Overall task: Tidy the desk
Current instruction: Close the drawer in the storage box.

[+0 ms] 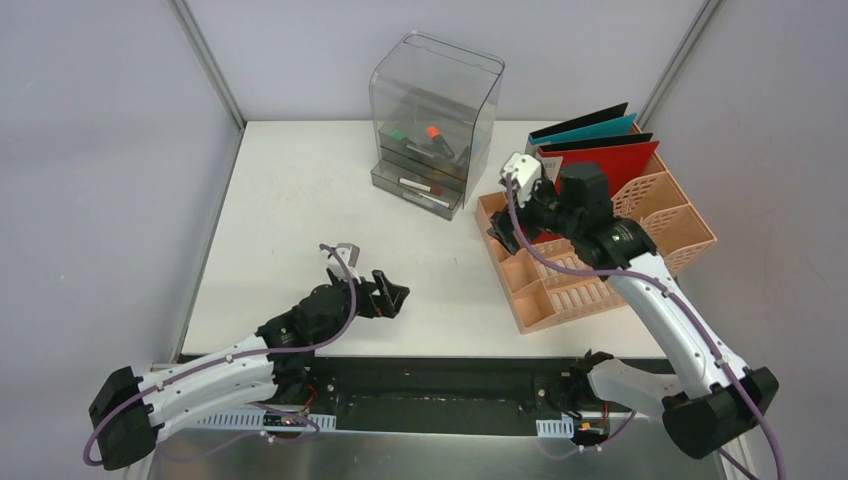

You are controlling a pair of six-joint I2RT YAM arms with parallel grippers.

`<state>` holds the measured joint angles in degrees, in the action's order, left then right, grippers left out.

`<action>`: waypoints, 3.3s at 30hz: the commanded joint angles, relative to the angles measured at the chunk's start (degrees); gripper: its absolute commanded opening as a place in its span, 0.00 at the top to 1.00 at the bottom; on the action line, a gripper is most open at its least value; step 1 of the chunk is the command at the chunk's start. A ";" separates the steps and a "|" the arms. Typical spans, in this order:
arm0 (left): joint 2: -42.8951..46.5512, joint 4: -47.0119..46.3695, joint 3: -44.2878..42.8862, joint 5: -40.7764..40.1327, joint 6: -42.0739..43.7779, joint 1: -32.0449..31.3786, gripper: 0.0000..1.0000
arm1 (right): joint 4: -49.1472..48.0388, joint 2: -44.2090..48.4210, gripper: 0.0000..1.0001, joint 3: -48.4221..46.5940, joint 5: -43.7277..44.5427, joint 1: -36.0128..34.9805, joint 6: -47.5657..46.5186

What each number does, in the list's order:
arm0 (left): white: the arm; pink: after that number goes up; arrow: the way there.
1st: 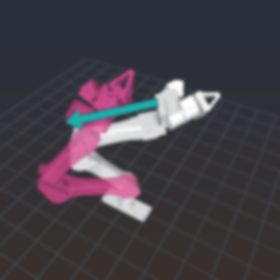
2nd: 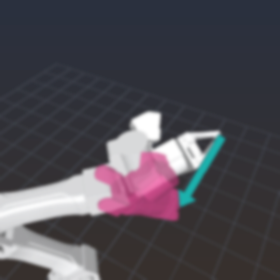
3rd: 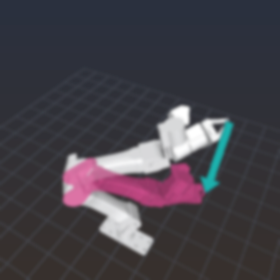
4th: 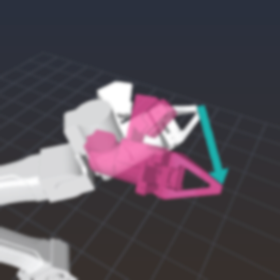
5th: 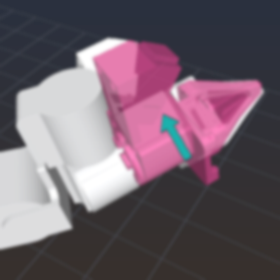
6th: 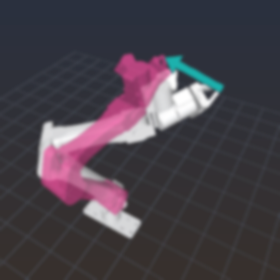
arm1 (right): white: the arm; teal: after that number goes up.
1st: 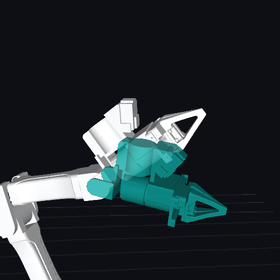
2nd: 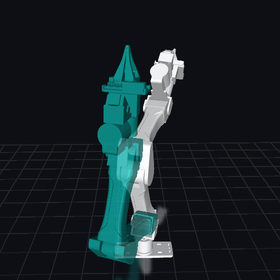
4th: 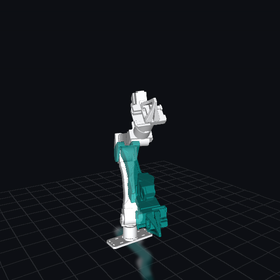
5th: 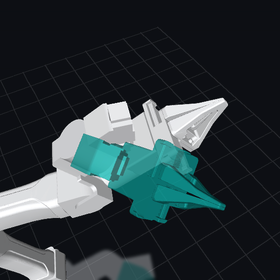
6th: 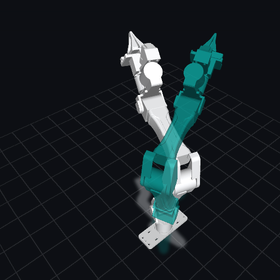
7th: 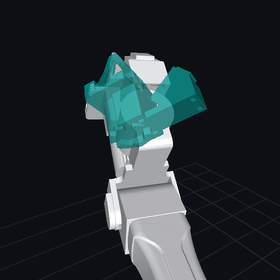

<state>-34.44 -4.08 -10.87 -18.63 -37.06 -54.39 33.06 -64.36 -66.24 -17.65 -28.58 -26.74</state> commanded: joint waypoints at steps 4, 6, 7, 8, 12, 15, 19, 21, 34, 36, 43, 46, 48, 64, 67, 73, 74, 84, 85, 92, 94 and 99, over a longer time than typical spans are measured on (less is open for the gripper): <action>-9.37 -7.28 -8.93 2.07 2.87 5.83 0.01 | -5.63 8.08 0.00 7.79 -10.79 3.52 2.58; -13.72 -8.92 -11.23 6.18 2.45 8.98 0.01 | -5.84 8.95 0.00 9.60 -12.56 3.53 0.79; -16.71 -9.77 -12.30 8.64 2.06 10.56 0.02 | -6.24 9.12 0.00 10.54 -13.04 3.49 -0.01; -18.88 -10.38 -13.46 10.24 1.69 12.06 0.02 | -6.71 9.23 0.00 11.27 -13.14 3.42 -0.35; -27.07 -12.89 -17.13 15.43 -1.84 17.81 0.04 | -7.94 8.61 0.00 12.29 -12.87 3.19 -0.63; -33.35 -12.57 -20.33 19.20 -4.94 21.97 0.06 | -8.24 8.61 0.00 12.98 -12.98 3.18 -1.59; -41.87 -12.31 -24.69 24.78 -9.80 26.92 0.12 | -8.78 9.18 0.00 13.73 -11.48 3.25 -2.84; -46.15 -12.23 -27.52 27.06 -11.54 29.18 0.20 | -8.95 9.54 0.00 14.14 -10.84 3.26 -3.53; -64.27 -3.76 -41.96 21.97 -19.98 31.78 0.93 | -9.73 10.07 0.00 15.16 -10.11 3.21 -4.80; -65.81 -5.48 -42.64 21.91 -21.29 32.03 0.96 | -9.74 10.09 0.00 15.25 -10.19 3.20 -4.89; -70.95 -8.64 -46.25 22.70 -23.86 32.81 1.00 | -9.81 10.19 0.00 15.61 -10.74 3.22 -5.38; -72.62 -9.67 -47.16 23.01 -24.69 33.09 1.00 | -9.80 10.26 0.00 15.70 -10.77 3.26 -5.46; -73.60 -11.19 -47.26 23.51 -25.46 33.47 1.00 | -9.81 10.26 0.00 15.70 -10.91 3.21 -5.58; -80.90 -18.91 -48.10 27.72 -29.87 35.86 1.00 | -9.45 9.93 0.00 16.03 -11.84 3.23 -6.30; -82.36 -21.07 -47.93 28.96 -31.20 36.40 1.00 | -9.42 9.95 0.00 16.10 -12.08 3.25 -6.39; -86.10 -27.68 -47.74 32.35 -33.96 37.22 1.00 | -9.45 9.86 0.00 16.23 -12.38 3.23 -6.48; -86.65 -28.45 -47.81 32.61 -34.43 37.36 1.00 | -9.44 9.87 0.00 16.21 -12.36 3.26 -6.56; -89.76 -30.33 -49.91 33.41 -35.92 37.91 0.99 | -9.49 9.86 0.00 16.39 -12.58 3.18 -6.74; -90.06 -30.34 -50.36 33.66 -36.03 37.92 0.95 | -9.50 9.85 0.00 16.40 -12.51 3.18 -6.81; -91.87 -29.45 -53.86 34.82 -36.24 37.95 0.72 | -9.47 9.86 0.00 16.38 -12.50 3.16 -6.91; -92.47 -28.44 -55.34 35.30 -35.99 37.94 0.67 | -9.47 9.89 0.00 16.40 -12.43 3.18 -6.96; -93.98 -26.34 -58.84 36.05 -35.54 38.03 0.59 | -9.45 10.00 0.00 16.40 -12.18 3.17 -7.09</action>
<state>-126.37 -34.35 -67.18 17.08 -74.11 -17.12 25.56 -55.61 -49.80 -28.80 -25.34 -33.08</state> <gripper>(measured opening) 0.392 0.996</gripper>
